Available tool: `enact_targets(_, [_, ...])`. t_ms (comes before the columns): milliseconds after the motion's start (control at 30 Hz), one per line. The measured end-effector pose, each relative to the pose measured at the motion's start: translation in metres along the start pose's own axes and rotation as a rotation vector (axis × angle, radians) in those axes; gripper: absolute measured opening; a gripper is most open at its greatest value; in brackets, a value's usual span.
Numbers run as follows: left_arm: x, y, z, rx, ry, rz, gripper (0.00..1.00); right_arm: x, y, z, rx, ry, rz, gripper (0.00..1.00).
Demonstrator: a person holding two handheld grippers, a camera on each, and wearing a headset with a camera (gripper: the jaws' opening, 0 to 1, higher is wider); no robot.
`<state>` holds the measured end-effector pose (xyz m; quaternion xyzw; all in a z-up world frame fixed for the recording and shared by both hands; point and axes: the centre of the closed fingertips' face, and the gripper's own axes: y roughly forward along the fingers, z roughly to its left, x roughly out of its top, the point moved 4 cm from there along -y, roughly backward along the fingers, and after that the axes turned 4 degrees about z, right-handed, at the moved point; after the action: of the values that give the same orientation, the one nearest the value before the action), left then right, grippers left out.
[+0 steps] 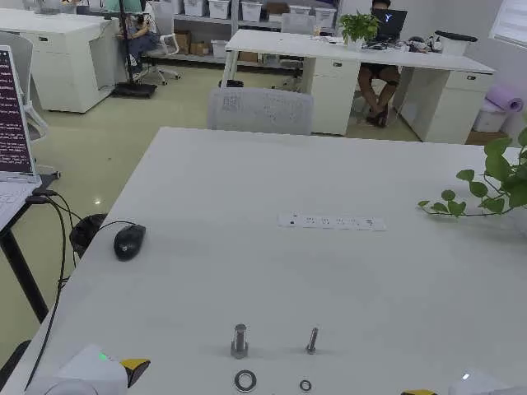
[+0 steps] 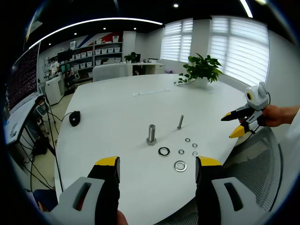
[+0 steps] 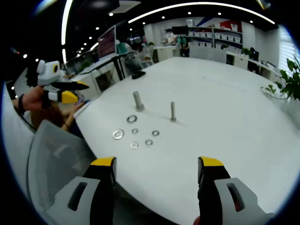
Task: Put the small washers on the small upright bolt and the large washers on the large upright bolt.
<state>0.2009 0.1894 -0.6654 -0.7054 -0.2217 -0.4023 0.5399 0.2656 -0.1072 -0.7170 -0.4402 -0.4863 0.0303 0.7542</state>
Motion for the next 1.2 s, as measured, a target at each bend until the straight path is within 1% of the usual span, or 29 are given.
enact_targets(200, [0.0018, -0.0012, 0.0, 0.002, 0.004, -0.004, 0.65, -0.0009, -0.003, -0.0011, -0.006, 0.001, -0.005, 0.72])
enact_targets(667, [0.0025, 0.0001, -0.0028, -0.004, 0.013, 0.003, 0.65, -0.009, -0.0062, -0.0033, -0.017, 0.021, -0.007, 0.72])
enact_targets(1200, [0.0047, 0.0011, -0.0049, -0.011, 0.022, 0.005, 0.65, -0.0084, -0.0056, -0.0034, -0.016, 0.024, -0.008, 0.72])
